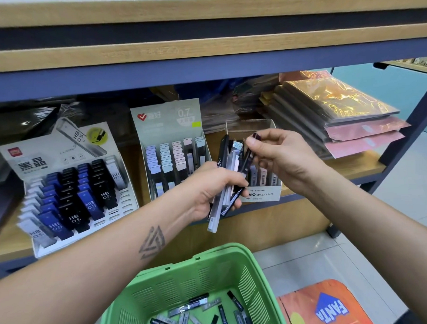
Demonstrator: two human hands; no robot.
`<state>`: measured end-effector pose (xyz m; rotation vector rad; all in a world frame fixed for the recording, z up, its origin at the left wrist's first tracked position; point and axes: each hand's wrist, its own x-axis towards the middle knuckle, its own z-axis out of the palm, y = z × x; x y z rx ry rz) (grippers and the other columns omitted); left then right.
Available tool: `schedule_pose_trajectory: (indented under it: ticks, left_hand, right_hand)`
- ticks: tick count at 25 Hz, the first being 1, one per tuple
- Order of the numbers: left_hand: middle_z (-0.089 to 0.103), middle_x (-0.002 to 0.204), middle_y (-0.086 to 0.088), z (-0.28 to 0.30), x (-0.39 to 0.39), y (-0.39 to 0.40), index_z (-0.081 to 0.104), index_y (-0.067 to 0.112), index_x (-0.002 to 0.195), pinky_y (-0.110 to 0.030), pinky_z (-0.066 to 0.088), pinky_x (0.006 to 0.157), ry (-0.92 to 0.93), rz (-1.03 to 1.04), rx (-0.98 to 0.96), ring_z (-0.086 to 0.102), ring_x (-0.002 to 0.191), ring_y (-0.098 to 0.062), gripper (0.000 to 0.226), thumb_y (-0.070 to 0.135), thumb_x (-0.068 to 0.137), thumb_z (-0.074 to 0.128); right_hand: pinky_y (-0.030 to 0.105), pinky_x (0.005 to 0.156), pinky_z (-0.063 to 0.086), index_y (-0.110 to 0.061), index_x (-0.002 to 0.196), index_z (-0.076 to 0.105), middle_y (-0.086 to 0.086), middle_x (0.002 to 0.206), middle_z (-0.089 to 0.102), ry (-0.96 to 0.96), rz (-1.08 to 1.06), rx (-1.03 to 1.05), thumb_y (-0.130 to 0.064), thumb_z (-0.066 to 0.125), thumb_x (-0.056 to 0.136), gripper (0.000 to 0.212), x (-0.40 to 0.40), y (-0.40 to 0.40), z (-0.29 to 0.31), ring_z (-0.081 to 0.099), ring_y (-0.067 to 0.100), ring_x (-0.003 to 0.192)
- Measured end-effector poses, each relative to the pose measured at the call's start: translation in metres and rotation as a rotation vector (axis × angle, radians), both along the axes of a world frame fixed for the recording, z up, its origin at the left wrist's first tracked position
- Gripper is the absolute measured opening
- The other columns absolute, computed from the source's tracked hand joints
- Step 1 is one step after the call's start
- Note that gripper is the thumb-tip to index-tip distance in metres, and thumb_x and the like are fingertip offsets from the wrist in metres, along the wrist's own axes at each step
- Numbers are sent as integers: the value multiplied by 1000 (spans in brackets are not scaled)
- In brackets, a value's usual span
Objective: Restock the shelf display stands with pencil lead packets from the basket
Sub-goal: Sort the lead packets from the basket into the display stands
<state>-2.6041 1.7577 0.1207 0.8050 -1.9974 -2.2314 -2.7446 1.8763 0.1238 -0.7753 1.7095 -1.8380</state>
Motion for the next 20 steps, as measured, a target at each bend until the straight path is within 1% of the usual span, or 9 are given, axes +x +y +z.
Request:
schedule_pose_trajectory:
  ticks: [4, 8, 10, 11, 13, 15, 17, 19, 20]
  left_hand:
    - [67, 75, -21, -2, 4, -5, 52, 2, 109, -29, 48, 53, -5, 5, 7, 56, 50, -26, 33, -1, 80, 69]
    - [66, 76, -22, 0, 5, -6, 51, 3, 112, -29, 50, 51, 16, 19, 19, 55, 51, -27, 37, -1, 80, 69]
    - [66, 74, -22, 5, 6, -5, 55, 0, 105, -28, 49, 50, 31, 34, 26, 55, 51, -26, 27, -2, 81, 68]
    - [65, 74, -21, 7, 6, -5, 56, 0, 102, -28, 49, 49, 36, 44, 26, 55, 50, -26, 23, -2, 82, 67]
    - [66, 73, -21, 13, 6, -4, 57, 1, 102, -27, 48, 50, 48, 72, 29, 55, 49, -25, 21, -2, 83, 67]
    - [68, 76, -22, 17, 6, -7, 58, 0, 104, -27, 49, 51, 56, 107, 18, 56, 50, -25, 23, -1, 82, 67]
    - [71, 83, -26, 23, 7, -11, 59, -3, 104, -27, 49, 52, 63, 142, 4, 56, 51, -24, 23, 0, 83, 67]
    - [72, 84, -27, 27, 7, -14, 58, -7, 107, -28, 49, 53, 72, 190, -19, 57, 50, -23, 25, 0, 84, 66]
    - [72, 78, -25, 28, 7, -15, 57, -8, 112, -29, 50, 52, 73, 220, -38, 59, 50, -23, 31, 1, 84, 67]
  right_hand:
    - [21, 57, 50, -7, 91, 69, 11, 81, 70, -34, -42, -13, -15, 75, 88, 10, -9, 3, 6, 58, 15, 63]
    - [37, 71, 59, -7, 93, 64, 13, 88, 70, -85, 38, -47, -18, 62, 99, 13, -4, 0, 6, 71, 26, 81]
    - [36, 60, 58, -6, 98, 60, 14, 86, 65, -116, 73, -49, -20, 58, 102, 15, -3, -1, 9, 69, 27, 71]
    - [32, 53, 53, -6, 101, 59, 14, 82, 64, -79, 73, -16, -20, 58, 102, 15, -4, -1, 10, 64, 24, 60]
    - [28, 47, 43, -5, 107, 56, 15, 75, 65, 21, 73, 68, -18, 58, 102, 14, -5, -2, 9, 50, 19, 48]
    - [28, 50, 40, -3, 104, 54, 15, 75, 66, 55, 107, 151, -14, 56, 103, 11, -4, -2, 10, 45, 17, 48]
    - [27, 54, 44, -1, 102, 61, 17, 80, 67, 38, 184, 192, -6, 58, 100, 6, 0, -1, 10, 50, 18, 54]
    - [26, 63, 52, -1, 106, 70, 23, 90, 70, -4, 273, 179, -1, 67, 92, 14, 4, 1, 8, 60, 20, 66]
    - [26, 69, 56, -2, 109, 73, 24, 97, 71, -11, 305, 161, -1, 72, 87, 23, 5, 1, 7, 64, 21, 74]
